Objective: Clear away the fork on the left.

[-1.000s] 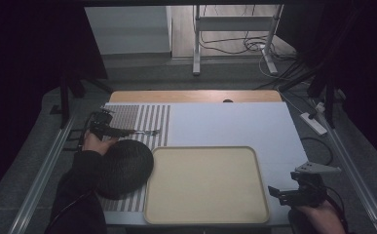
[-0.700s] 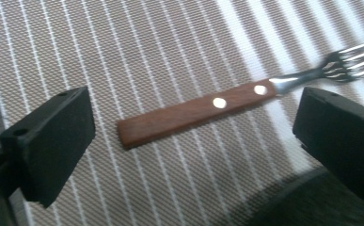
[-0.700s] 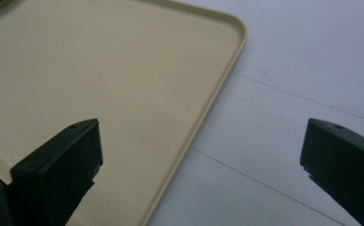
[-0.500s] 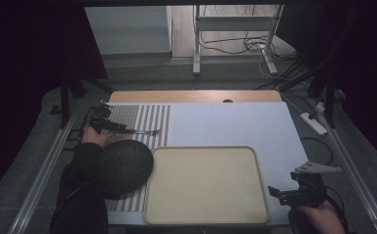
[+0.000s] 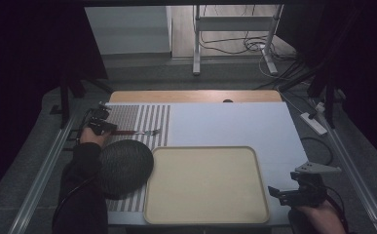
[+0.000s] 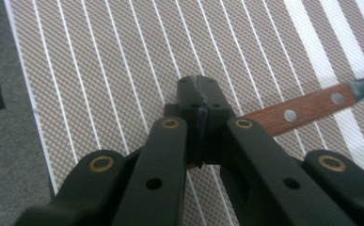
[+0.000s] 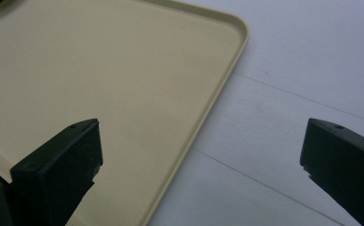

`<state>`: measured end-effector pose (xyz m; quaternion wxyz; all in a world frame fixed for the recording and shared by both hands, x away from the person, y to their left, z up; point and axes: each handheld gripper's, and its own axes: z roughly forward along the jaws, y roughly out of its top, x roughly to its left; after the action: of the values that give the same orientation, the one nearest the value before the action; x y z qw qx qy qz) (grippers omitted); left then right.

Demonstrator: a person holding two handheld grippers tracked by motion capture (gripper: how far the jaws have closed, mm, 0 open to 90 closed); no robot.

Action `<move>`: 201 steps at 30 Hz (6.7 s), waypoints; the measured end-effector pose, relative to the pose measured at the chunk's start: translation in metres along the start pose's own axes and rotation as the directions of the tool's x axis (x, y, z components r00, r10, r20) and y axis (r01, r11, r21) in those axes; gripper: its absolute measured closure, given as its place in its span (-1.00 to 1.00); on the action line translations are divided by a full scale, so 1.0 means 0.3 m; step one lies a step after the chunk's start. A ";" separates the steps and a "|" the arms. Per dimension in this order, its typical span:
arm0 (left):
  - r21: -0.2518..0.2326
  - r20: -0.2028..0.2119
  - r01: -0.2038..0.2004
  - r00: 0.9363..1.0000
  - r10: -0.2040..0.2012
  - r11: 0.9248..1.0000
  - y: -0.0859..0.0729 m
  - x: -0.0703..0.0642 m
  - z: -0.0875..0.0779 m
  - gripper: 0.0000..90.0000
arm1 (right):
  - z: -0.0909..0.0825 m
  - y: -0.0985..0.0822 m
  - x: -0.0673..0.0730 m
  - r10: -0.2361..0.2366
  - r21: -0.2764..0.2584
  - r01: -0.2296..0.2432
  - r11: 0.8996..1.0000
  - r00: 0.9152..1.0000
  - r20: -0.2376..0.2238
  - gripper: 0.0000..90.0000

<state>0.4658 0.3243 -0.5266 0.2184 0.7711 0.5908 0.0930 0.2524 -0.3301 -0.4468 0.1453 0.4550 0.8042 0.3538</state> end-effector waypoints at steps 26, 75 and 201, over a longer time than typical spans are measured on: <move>-0.051 0.053 -0.046 0.997 0.048 0.998 -0.052 -0.034 -0.100 0.02 | 0.000 0.000 0.004 -0.011 0.003 0.011 1.000 1.000 -0.005 -1.00; -0.006 0.146 -0.383 0.913 0.380 0.924 0.016 -0.138 0.017 0.74 | 0.001 0.000 0.006 -0.023 0.006 0.024 1.000 1.000 -0.014 -1.00; 0.015 0.221 -0.282 0.937 0.272 0.959 -0.361 -0.841 -0.130 0.73 | 0.000 0.000 0.013 -0.044 0.005 0.044 0.999 0.999 -0.020 -1.00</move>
<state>0.2841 0.1152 -0.5115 0.2485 0.8569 0.4511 0.0245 0.2503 -0.3268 -0.4464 0.1437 0.4339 0.8164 0.3529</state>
